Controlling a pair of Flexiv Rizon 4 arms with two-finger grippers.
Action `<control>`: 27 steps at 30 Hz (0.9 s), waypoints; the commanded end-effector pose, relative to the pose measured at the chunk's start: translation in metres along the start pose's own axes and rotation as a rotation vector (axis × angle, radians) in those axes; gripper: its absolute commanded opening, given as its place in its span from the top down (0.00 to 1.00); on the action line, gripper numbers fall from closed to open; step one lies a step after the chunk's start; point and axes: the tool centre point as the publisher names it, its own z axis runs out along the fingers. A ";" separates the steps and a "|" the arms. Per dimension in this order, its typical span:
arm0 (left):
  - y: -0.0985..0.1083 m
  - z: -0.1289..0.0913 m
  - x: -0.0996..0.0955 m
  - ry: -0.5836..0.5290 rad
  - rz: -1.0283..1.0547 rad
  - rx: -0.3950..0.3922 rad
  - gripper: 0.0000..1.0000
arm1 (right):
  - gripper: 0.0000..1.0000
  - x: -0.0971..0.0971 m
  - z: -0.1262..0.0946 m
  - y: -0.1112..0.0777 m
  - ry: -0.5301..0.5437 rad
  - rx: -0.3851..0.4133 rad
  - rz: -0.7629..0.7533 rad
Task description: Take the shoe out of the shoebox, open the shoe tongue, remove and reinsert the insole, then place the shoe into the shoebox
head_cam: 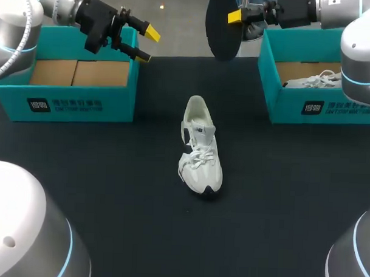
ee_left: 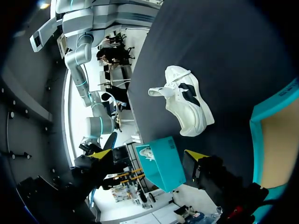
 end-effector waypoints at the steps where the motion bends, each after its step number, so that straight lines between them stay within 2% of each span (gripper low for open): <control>1: -0.001 0.000 0.000 0.002 0.001 -0.001 0.00 | 1.00 0.001 0.001 0.001 -0.005 0.003 0.001; 9: -0.001 0.000 0.000 0.002 0.001 -0.001 0.00 | 1.00 0.001 0.001 0.001 -0.005 0.003 0.001; 11: -0.001 0.000 0.000 0.002 0.001 -0.001 0.00 | 1.00 -0.009 0.002 -0.002 -0.013 -0.048 -0.042; 14: -0.001 0.000 0.000 0.002 0.001 -0.001 0.00 | 1.00 -0.020 0.010 -0.012 -0.021 -0.017 -0.097; 17: -0.001 0.000 0.000 0.002 0.001 -0.001 0.00 | 1.00 -0.030 0.014 -0.020 -0.004 -0.028 -0.102; 20: -0.001 0.000 0.000 0.002 0.001 -0.001 0.00 | 1.00 -0.036 0.016 -0.023 -0.012 0.013 -0.120; 23: -0.001 0.000 0.000 0.002 0.001 -0.001 0.00 | 1.00 -0.043 0.016 -0.030 0.007 -0.008 -0.110; 27: -0.001 0.000 0.000 0.002 0.001 -0.001 0.00 | 1.00 -0.052 0.021 -0.043 0.020 0.029 -0.119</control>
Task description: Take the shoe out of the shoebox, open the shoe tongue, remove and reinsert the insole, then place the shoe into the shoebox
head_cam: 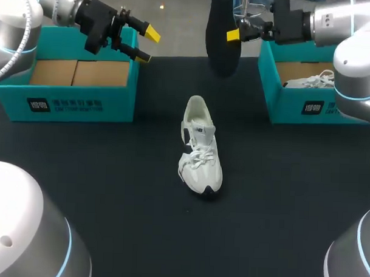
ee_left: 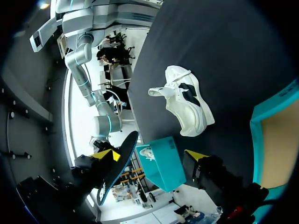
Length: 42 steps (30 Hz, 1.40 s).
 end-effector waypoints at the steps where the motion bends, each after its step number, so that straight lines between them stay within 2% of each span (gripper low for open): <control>1: 0.000 0.000 0.000 0.003 0.001 0.002 0.00 | 1.00 -0.011 0.007 -0.012 0.022 0.018 0.009; 3: 0.000 0.000 0.000 0.003 0.001 0.002 0.00 | 1.00 -0.013 0.013 -0.017 0.037 0.012 0.025; 19: 0.000 0.000 0.000 0.003 0.001 0.002 0.00 | 1.00 -0.013 0.013 -0.017 0.037 0.012 0.025; 26: 0.000 0.000 0.000 0.003 0.001 0.002 0.00 | 1.00 -0.035 0.040 -0.024 0.056 0.078 -0.031; 32: 0.000 0.000 0.000 0.003 0.001 0.002 0.00 | 1.00 -0.050 0.057 -0.034 0.074 0.091 -0.079; 42: 0.000 0.000 0.000 0.003 0.001 0.002 0.00 | 1.00 -0.047 0.084 -0.054 0.127 0.069 -0.094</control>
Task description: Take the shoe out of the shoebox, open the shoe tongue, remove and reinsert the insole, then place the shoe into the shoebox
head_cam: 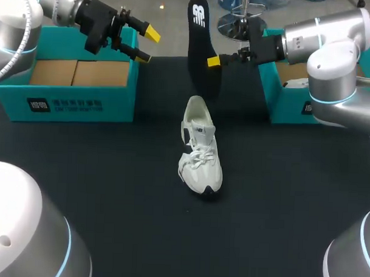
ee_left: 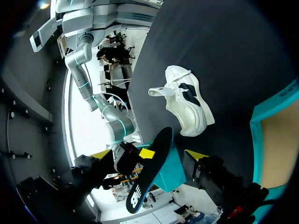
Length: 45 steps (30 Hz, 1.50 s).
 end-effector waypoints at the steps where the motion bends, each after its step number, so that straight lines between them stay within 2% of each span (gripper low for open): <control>1: 0.000 0.000 0.000 0.003 0.001 0.002 0.00 | 1.00 0.001 0.015 -0.006 0.008 -0.026 -0.010; 7: 0.000 0.000 0.000 0.003 0.001 0.002 0.00 | 1.00 0.013 0.028 -0.019 0.024 -0.051 -0.013; 10: 0.000 0.000 0.000 0.003 0.001 0.002 0.00 | 1.00 0.019 0.033 -0.025 0.019 -0.027 0.009; 25: 0.000 0.000 0.000 0.003 0.001 0.002 0.00 | 1.00 0.019 0.033 -0.025 0.019 -0.027 0.009; 35: 0.000 0.000 0.000 0.003 0.001 0.002 0.00 | 1.00 0.017 0.054 -0.046 0.012 -0.118 0.073; 45: 0.000 0.000 0.000 0.003 0.001 0.002 0.00 | 1.00 0.017 0.061 -0.055 0.017 -0.131 0.078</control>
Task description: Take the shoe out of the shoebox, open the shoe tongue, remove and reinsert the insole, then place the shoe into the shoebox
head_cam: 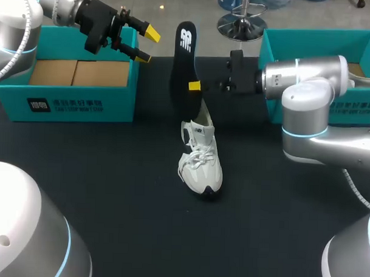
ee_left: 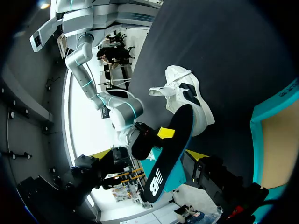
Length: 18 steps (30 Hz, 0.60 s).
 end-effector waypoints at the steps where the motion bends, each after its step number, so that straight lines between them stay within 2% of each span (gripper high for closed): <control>1: 0.000 0.000 0.000 0.002 0.001 0.002 0.00 | 1.00 -0.001 0.002 -0.006 -0.006 -0.008 0.003; 7: 0.000 0.000 0.000 0.002 0.001 0.002 0.00 | 1.00 -0.004 -0.003 -0.008 -0.017 -0.005 0.010; 14: 0.000 0.000 0.000 0.002 0.001 0.002 0.00 | 1.00 -0.006 -0.014 0.010 -0.053 -0.018 -0.039; 18: 0.000 0.000 0.000 0.002 0.001 0.002 0.00 | 1.00 -0.010 -0.018 0.014 -0.063 -0.015 -0.062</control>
